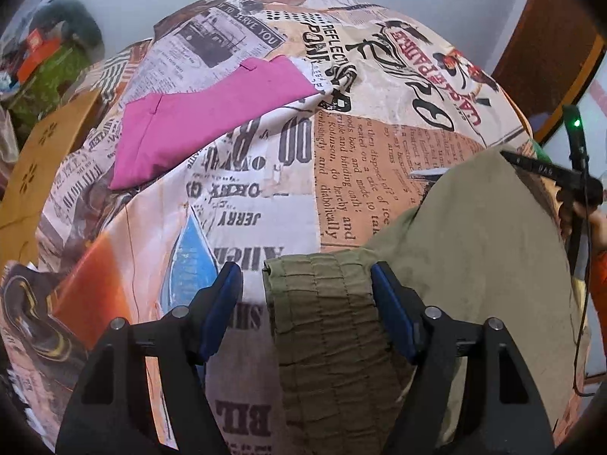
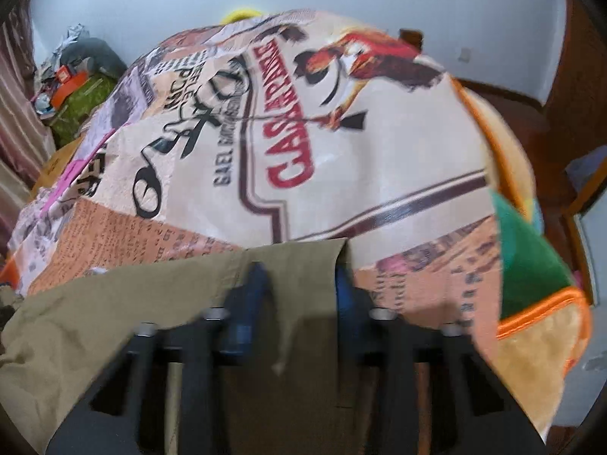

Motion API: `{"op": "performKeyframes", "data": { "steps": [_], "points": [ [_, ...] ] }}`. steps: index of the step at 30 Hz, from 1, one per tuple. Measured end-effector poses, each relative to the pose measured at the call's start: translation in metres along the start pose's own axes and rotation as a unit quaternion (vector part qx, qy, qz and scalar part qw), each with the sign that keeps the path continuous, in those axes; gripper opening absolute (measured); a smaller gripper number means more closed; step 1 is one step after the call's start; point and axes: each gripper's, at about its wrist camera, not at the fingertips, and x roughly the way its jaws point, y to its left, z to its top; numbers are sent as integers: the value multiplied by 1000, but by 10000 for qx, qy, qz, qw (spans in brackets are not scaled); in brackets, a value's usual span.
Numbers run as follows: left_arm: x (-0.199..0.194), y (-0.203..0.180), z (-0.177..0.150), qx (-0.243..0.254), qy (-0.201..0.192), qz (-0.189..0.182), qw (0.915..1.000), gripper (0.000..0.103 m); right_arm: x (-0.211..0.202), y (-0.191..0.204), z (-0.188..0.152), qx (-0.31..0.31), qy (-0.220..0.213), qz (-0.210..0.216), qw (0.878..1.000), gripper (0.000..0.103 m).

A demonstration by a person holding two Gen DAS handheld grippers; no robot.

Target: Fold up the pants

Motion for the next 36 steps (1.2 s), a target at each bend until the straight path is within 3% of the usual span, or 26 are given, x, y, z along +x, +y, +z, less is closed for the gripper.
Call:
{"op": "performKeyframes", "data": {
  "steps": [1, 4, 12, 17, 20, 22, 27, 31, 36],
  "points": [
    [0, 0, 0, -36, -21, 24, 10000, 72, 1, 1, -1, -29, 20, -73, 10000, 12],
    [0, 3, 1, -188, -112, 189, 9996, 72, 3, 6, -2, -242, 0, -280, 9993, 7],
    [3, 6, 2, -313, -72, 374, 9988, 72, 5, 18, 0, -589, 123, -892, 9942, 6],
    [-10, 4, 4, -195, -24, 338, 9992, 72, -23, 21, 7, -557, 92, -1086, 9925, 11],
    [-28, -5, 6, 53, -171, 558, 9983, 72, -59, 26, 8, -631, -86, -920, 9937, 24],
    [-47, -13, 7, 239, -391, 660, 9968, 72, -84, 33, 7, -712, -333, -821, 9935, 40],
    [-83, -30, 9, 422, -680, 402, 9960, 72, -128, 56, 3, -711, -756, -383, 9939, 43],
    [-92, -49, 10, 641, -658, 301, 9953, 72, -147, 86, -10, -599, -974, 160, 9933, 65],
    [-83, -67, 1, 854, -427, 226, 9952, 80, -135, 128, -27, -879, -786, 500, 9918, 66]
  ]
}}
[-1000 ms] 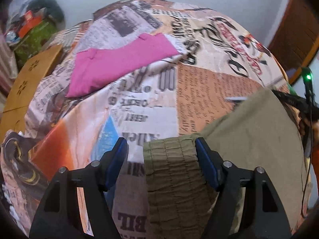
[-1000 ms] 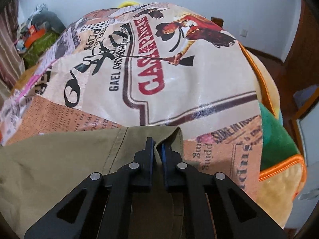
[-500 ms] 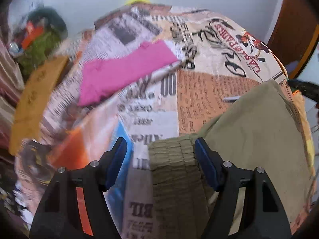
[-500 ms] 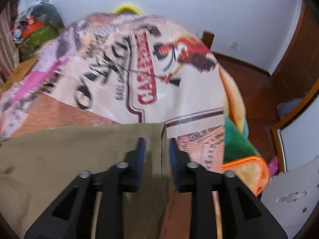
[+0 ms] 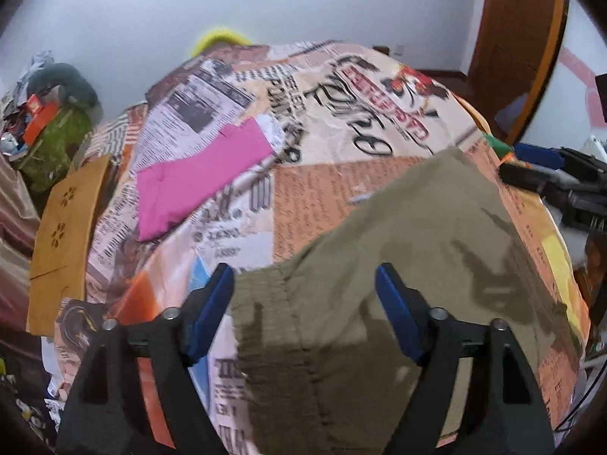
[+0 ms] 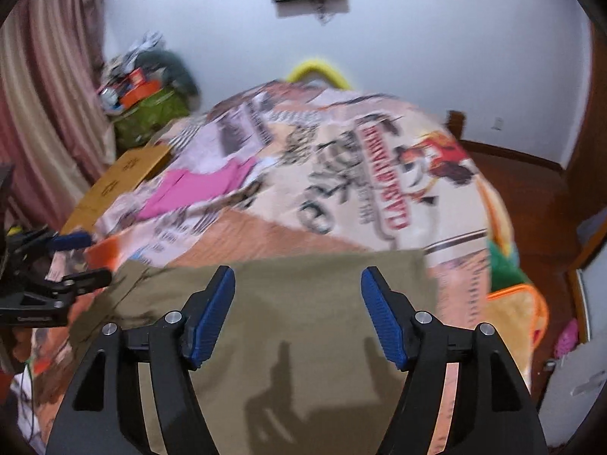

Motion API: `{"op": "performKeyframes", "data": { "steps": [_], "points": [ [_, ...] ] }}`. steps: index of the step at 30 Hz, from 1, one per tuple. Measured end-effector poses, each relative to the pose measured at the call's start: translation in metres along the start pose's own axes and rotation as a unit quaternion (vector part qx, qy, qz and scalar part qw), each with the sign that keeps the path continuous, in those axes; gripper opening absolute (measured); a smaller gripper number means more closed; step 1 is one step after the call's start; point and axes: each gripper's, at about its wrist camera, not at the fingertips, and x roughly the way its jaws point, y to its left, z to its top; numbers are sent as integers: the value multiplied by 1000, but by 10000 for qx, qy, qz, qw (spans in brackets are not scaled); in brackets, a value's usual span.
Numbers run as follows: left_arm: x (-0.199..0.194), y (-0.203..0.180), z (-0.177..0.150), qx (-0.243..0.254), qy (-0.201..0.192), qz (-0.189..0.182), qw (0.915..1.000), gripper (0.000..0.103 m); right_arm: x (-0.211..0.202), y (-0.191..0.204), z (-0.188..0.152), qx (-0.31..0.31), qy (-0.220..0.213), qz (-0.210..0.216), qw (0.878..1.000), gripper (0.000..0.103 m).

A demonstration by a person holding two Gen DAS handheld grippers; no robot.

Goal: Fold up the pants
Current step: 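Position the open left tool at the elastic waistband edge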

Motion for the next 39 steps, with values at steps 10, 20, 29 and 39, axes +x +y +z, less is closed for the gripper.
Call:
{"op": "performKeyframes", "data": {
  "steps": [10, 20, 29, 39],
  "points": [
    [50, -15, -34, 260, 845, 56, 9961, 81, 84, 43, -47, -151, 1709, 526, 9838, 67],
    [30, -20, -65, 459, 568, 217, 9971, 90, 55, 34, -81, -235, 1672, 437, 9847, 70],
    [8, -21, -83, 359, 478, 183, 9980, 92, 18, 26, -109, -188, 1472, 159, 9888, 72],
    [-6, -18, -104, 107, 436, 87, 9990, 95, -17, 7, -137, 304, 1386, -122, 9898, 75]
  ]
}}
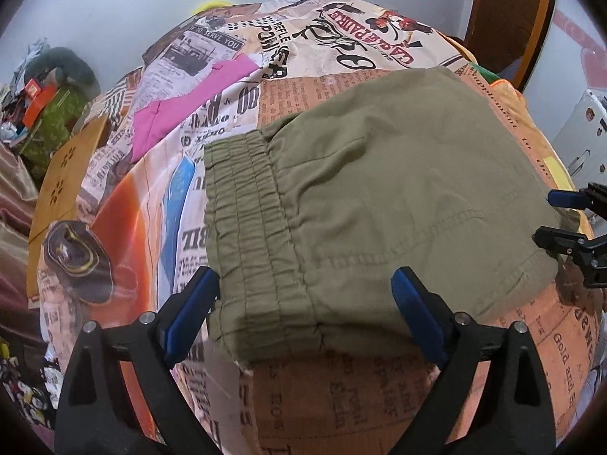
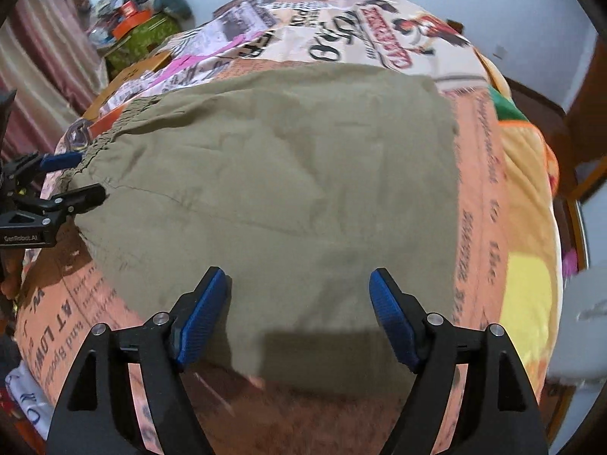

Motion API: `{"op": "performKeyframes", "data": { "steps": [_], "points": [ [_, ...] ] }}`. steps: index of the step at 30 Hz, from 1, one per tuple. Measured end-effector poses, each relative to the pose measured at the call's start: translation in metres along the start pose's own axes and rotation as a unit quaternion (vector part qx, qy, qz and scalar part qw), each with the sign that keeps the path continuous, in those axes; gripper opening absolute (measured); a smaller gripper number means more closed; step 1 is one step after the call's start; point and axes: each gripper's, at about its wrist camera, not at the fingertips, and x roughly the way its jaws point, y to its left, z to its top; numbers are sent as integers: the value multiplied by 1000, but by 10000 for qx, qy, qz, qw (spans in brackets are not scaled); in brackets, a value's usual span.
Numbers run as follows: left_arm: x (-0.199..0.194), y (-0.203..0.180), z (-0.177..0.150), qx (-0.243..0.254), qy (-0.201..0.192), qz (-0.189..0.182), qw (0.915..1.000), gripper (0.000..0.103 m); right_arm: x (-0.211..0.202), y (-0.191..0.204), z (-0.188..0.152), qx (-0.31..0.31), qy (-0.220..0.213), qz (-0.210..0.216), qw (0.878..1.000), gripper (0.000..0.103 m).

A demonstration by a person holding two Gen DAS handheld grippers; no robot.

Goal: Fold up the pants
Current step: 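Position the open left tool at the elastic waistband edge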

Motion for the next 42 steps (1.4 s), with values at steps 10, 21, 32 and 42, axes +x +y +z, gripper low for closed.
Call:
{"op": "performKeyframes", "data": {
  "steps": [10, 21, 32, 42],
  "points": [
    [-17, 11, -7, -304, -30, -23, 9995, 95, -20, -5, -15, -82, -158, -416, 9990, 76],
    [-68, 34, -6, -760, -511, -123, 9957, 95, -58, 24, 14, -470, -967, -298, 9938, 76],
    [-40, 33, -41, -1449, 112, -1114, 9831, 95, -36, 54, 20, -335, -1162, 209, 9924, 76],
    [-16, 30, -43, -1929, 333, -2011, 9598, 99, 13, 49, 8, -387, -442, 172, 9981, 76]
  ]
}}
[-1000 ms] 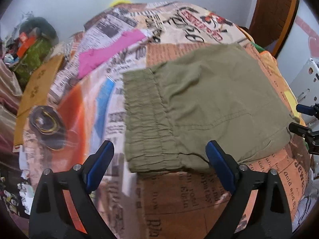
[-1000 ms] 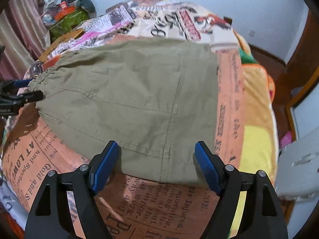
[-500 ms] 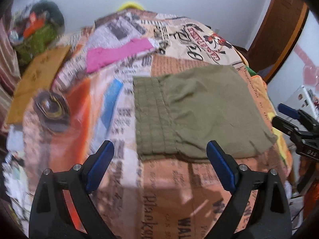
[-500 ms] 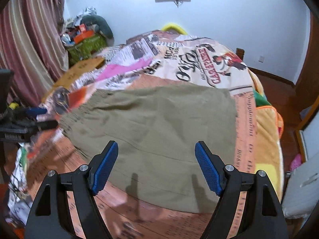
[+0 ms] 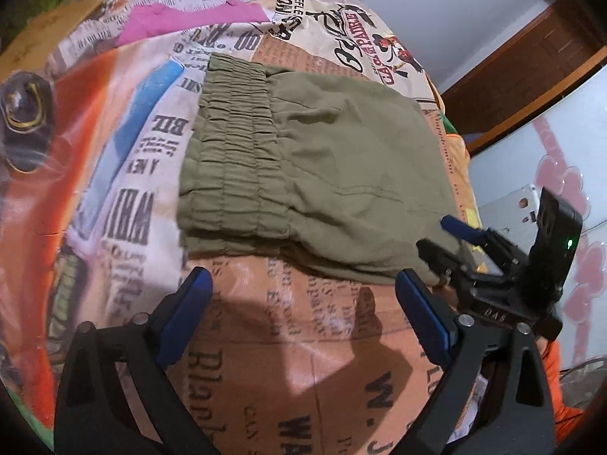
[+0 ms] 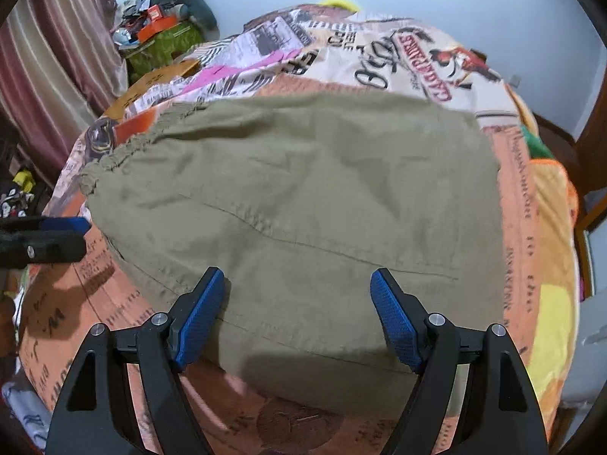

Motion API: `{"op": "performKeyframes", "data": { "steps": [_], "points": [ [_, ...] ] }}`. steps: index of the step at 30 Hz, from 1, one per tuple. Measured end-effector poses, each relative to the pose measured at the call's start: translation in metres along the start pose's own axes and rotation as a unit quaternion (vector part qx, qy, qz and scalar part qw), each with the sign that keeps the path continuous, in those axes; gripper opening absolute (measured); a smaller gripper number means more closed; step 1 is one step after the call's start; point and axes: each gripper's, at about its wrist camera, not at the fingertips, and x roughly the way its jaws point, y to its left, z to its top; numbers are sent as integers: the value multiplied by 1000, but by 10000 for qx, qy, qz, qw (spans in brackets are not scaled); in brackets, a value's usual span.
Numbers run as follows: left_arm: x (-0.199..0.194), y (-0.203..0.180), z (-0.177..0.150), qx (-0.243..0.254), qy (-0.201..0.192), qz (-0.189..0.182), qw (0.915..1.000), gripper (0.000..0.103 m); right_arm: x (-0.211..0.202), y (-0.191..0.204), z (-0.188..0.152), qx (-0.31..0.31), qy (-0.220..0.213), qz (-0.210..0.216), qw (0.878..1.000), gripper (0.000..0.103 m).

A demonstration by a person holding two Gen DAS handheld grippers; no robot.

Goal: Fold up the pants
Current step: 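Position the open left tool at the elastic waistband edge, then grasp the elastic waistband with the left tool and lift it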

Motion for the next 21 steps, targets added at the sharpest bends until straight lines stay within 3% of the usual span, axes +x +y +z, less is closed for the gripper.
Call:
{"op": "performKeyframes", "data": {
  "steps": [8, 12, 14, 17, 18, 21],
  "points": [
    [10, 17, 26, -756, 71, -541, 9956, 102, 0, -2, -5, 74, 10, 177, 9998, 77],
    [12, 20, 37, -1016, 80, -635, 9928, 101, 0, -3, -6, 103, -7, 211, 9997, 77],
    [11, 21, 41, -1111, 13, -493, 9926, 91, 0, -3, -5, 112, -8, 226, 9997, 77],
    [9, 23, 43, -1125, -108, -210, 9934, 67, 0, -3, -5, 114, -13, 226, 9997, 77],
    [8, 24, 44, -1124, -149, -50, 9935, 54, -1, -3, -6, 114, -13, 224, 9997, 77],
    [9, 27, 45, -1137, -220, 45, 9933, 44, -1, -3, -6, 117, -17, 237, 9996, 77]
  ]
}}
